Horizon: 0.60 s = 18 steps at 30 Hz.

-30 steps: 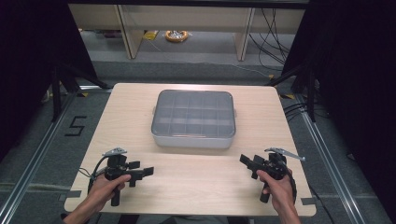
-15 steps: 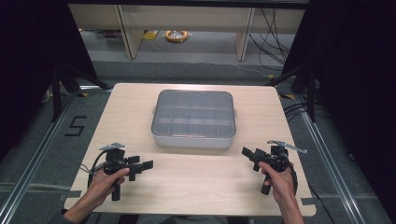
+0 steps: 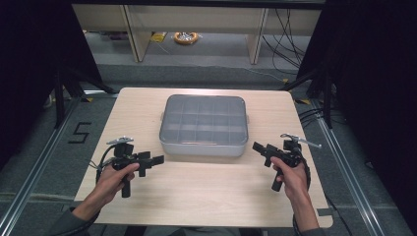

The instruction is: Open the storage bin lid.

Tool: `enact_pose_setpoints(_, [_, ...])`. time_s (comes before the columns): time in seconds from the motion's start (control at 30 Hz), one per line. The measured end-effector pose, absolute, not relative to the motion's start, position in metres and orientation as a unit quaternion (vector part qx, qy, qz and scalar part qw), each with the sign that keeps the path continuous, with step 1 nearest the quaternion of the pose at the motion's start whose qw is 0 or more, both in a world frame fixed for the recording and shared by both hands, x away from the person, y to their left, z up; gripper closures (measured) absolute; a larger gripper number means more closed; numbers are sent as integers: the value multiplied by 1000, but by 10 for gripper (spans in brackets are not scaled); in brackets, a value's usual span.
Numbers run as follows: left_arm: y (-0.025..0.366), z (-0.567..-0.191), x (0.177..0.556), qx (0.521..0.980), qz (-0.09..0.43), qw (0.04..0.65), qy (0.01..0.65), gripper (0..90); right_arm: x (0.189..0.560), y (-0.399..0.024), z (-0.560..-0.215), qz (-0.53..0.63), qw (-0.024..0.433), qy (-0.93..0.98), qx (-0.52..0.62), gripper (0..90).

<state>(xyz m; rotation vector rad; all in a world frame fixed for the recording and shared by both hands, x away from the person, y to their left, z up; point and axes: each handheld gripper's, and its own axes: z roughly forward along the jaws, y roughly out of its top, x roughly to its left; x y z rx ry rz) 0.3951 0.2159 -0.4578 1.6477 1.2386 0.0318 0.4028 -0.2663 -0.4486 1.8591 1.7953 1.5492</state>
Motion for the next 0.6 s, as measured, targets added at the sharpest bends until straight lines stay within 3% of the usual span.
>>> enact_pose_setpoints(0.03, [216, -456, 398, 686, 7, 514, 514, 188, 410, -267, -450, 523, 79, 606, 594, 291])
enact_pose_setpoints(0.1, [215, -449, 407, 684, 16, 517, 515, 188, 411, -262, -445, 516, 61, 590, 618, 291])
enact_pose_setpoints(0.6, [212, -444, 436, 687, 13, 521, 507, 183, 433, -260, -444, 519, 77, 594, 610, 301])
